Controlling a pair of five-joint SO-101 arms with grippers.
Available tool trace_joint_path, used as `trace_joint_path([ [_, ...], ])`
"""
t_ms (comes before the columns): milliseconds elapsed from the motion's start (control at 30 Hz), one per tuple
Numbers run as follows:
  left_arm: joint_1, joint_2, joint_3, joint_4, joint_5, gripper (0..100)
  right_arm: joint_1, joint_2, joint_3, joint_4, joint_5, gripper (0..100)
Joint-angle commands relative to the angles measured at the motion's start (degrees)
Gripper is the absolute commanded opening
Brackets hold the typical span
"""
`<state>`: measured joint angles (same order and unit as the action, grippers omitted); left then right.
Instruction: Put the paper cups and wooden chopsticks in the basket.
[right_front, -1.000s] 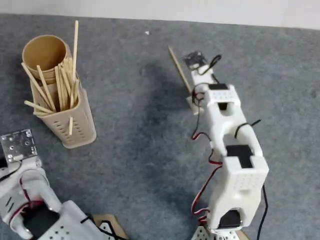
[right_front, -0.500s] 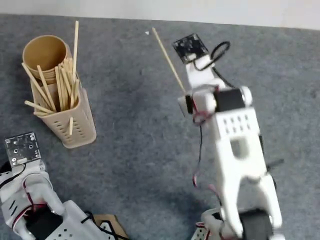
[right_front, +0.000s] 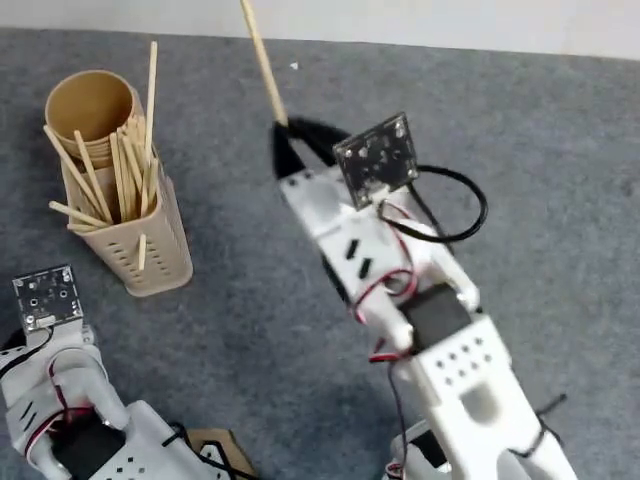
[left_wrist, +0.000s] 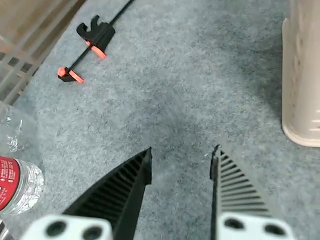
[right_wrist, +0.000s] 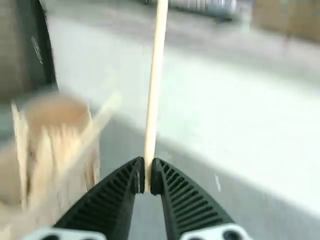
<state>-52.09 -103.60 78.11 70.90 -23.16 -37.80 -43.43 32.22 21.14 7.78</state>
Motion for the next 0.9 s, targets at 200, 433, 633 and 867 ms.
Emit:
trace_joint_path([
  [200, -0.6, -0.3, -0.2, 0.3, -0.4, 22, -13.3, 21.4, 0.1, -32.3, -0.9, 10.1],
  [433, -0.3, -0.4, 2.2, -0.3, -0.5, 22, -14.7, 34.2, 3.6, -56.6, -0.5, 1.9],
  [633, -0.2, -0.4, 3.1, -0.3, -0.5, 22, -17.4, 39.7, 11.8, -70.2, -0.5, 0.4],
  [867, -0.5, -0.4, 3.1, 0.0, -0.5, 22, -8.7, 32.2, 15.5, -63.8, -0.6, 0.4],
])
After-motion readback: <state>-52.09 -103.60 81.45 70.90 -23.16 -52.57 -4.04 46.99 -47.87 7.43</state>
